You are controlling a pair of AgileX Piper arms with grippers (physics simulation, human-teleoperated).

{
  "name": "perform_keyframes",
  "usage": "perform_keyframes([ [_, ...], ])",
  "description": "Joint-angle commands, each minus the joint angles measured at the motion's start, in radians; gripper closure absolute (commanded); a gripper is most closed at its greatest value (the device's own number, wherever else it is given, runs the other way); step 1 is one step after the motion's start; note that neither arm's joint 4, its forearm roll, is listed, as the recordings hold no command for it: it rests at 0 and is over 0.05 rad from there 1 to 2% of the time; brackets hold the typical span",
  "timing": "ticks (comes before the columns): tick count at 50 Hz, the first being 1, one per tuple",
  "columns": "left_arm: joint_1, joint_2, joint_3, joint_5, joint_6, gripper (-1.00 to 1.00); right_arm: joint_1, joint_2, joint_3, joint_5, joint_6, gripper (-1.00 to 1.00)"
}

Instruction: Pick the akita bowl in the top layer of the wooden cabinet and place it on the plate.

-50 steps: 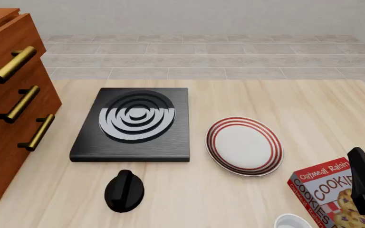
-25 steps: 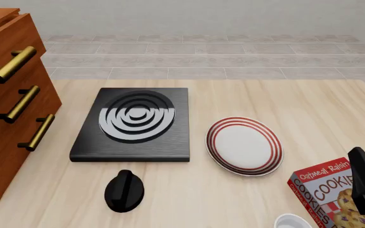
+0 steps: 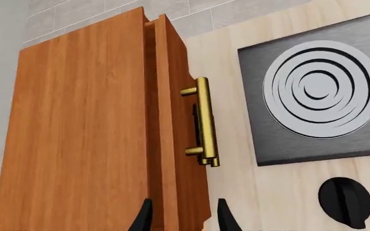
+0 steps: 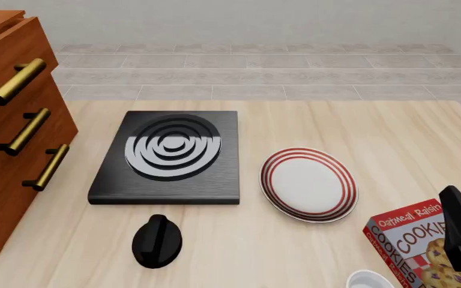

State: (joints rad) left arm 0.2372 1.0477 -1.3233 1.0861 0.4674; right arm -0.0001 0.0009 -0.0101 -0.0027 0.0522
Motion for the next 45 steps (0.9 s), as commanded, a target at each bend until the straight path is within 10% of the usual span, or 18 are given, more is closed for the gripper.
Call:
perform_keyframes([
  [1, 0.015, -0.002, 0.06, -0.031, -0.008, -1.0, 0.0, 0.0, 0.0, 0.0, 0.001, -1.0],
  [45, 0.041, -0.008, 0.212, -0.122, 0.0, -1.0, -0.006, 0.0, -0.001, -0.001, 0.012, -1.0],
])
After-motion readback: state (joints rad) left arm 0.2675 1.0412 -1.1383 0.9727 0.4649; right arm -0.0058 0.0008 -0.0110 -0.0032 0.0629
